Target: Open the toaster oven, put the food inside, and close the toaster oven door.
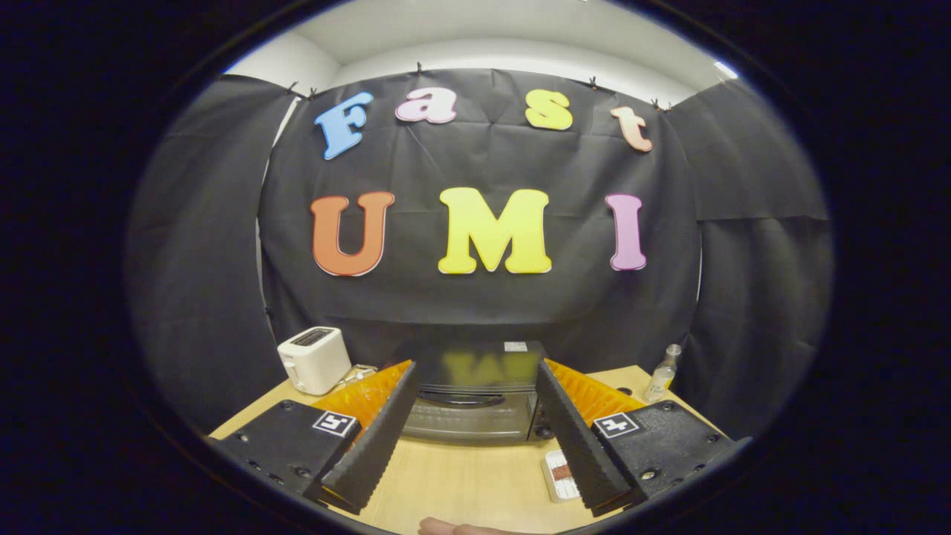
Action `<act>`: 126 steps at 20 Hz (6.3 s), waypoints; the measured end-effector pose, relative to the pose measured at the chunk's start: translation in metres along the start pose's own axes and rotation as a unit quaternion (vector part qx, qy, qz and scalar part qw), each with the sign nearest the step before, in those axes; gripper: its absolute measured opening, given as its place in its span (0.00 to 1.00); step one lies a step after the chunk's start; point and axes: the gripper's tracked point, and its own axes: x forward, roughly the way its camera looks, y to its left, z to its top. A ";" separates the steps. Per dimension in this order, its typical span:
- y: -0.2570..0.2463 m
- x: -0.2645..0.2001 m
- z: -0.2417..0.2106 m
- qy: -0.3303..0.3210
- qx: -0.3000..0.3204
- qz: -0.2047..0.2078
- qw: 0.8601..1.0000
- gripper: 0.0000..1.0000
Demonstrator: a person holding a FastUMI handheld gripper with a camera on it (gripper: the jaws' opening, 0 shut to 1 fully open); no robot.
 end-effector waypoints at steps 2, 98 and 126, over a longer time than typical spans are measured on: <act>0.006 0.036 -0.019 0.032 0.001 0.003 0.999 1.00; -0.220 0.016 -0.220 0.318 0.162 0.068 0.931 0.92; -0.066 -0.049 -0.140 0.186 -0.063 0.111 0.974 0.10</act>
